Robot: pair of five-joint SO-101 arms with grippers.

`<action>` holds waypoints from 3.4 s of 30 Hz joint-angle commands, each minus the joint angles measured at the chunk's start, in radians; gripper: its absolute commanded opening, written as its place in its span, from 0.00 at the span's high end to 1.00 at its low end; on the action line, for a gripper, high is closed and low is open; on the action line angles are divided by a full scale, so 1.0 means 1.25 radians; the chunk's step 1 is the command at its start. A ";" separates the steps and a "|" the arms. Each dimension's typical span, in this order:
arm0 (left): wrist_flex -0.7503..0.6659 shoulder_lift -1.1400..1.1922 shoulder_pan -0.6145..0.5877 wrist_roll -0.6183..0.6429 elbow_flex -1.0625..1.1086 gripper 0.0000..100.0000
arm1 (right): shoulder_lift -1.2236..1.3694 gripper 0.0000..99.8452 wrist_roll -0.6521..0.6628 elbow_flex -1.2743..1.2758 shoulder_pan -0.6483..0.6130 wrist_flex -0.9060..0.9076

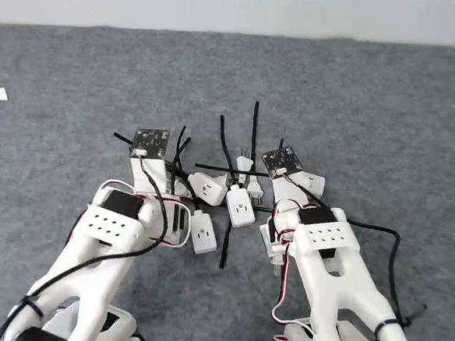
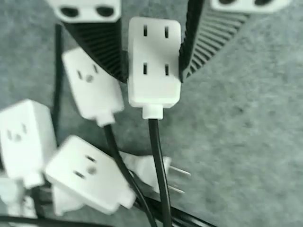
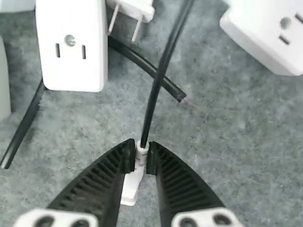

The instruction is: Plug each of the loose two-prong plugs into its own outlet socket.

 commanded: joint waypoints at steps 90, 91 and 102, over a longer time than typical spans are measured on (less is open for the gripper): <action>-0.038 0.252 0.113 -0.037 -0.053 0.99 | 0.508 0.98 -0.135 -0.565 -0.084 -0.029; -0.037 0.252 0.136 -0.026 -0.060 0.99 | 0.504 0.98 -0.128 -0.566 -0.080 -0.017; -0.080 0.253 0.187 0.042 -0.069 0.88 | 0.111 0.97 -0.135 -0.338 -0.069 0.154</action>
